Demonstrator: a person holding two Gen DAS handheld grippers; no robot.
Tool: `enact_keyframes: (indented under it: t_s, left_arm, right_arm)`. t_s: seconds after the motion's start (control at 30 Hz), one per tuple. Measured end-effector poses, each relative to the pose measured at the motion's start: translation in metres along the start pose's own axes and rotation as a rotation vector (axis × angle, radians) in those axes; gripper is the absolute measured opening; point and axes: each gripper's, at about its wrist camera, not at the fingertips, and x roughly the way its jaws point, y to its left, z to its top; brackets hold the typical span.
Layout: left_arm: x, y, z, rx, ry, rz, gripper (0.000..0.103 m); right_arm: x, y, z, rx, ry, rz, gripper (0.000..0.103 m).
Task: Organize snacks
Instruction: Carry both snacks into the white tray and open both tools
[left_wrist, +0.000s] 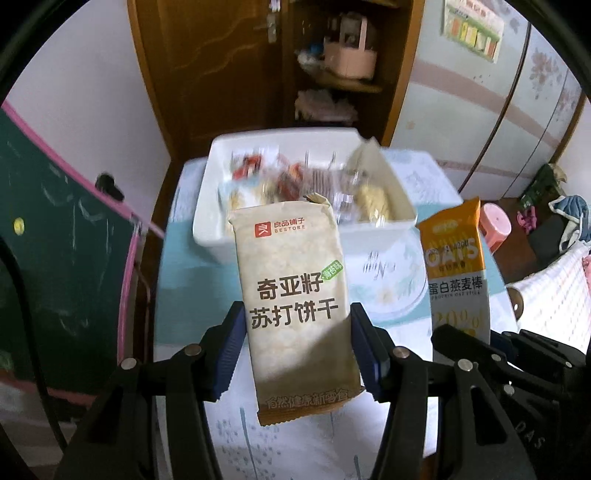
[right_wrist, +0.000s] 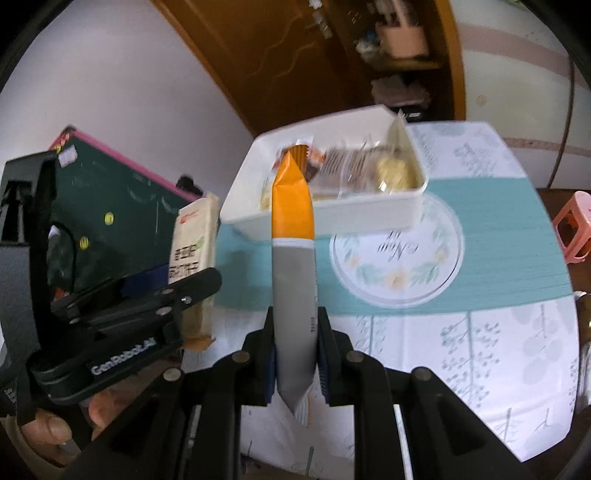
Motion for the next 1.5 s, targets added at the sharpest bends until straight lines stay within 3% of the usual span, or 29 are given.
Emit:
enact_keyframes:
  t_s: [0.37, 0.63, 0.97, 1.33, 1.37, 1.4, 1.43, 1.5]
  left_arm:
    - [-0.006, 0.004, 0.099, 0.008, -0.164, 0.005, 0.054]
    - [0.026, 0.01, 0.157, 0.021, -0.174, 0.019, 0.054]
    - [0.085, 0.025, 0.204, 0.024, -0.13, 0.037, 0.054]
    - [0.136, 0.033, 0.22, 0.022, -0.057, 0.038, 0.055]
    - [0.14, 0.033, 0.219, 0.021, -0.049, 0.036, 0.061]
    - [0.145, 0.034, 0.219, 0.02, -0.035, 0.025, 0.079]
    - [0.148, 0.033, 0.218, 0.017, -0.025, 0.023, 0.089]
    - [0.154, 0.038, 0.217, 0.003, -0.026, 0.032, 0.098]
  right_arm:
    - [-0.013, -0.006, 0.093, 0.01, -0.181, -0.057, 0.018]
    - [0.006, -0.002, 0.159, 0.002, -0.258, -0.069, 0.018]
    - [0.059, -0.016, 0.204, 0.047, -0.236, -0.103, 0.018]
    - [0.105, -0.018, 0.222, 0.058, -0.165, -0.153, 0.02]
    - [0.11, -0.019, 0.223, 0.057, -0.153, -0.16, 0.02]
    - [0.116, -0.02, 0.224, 0.055, -0.14, -0.17, 0.02]
    - [0.122, -0.021, 0.226, 0.052, -0.124, -0.18, 0.023]
    - [0.137, -0.025, 0.228, 0.048, -0.072, -0.214, 0.029]
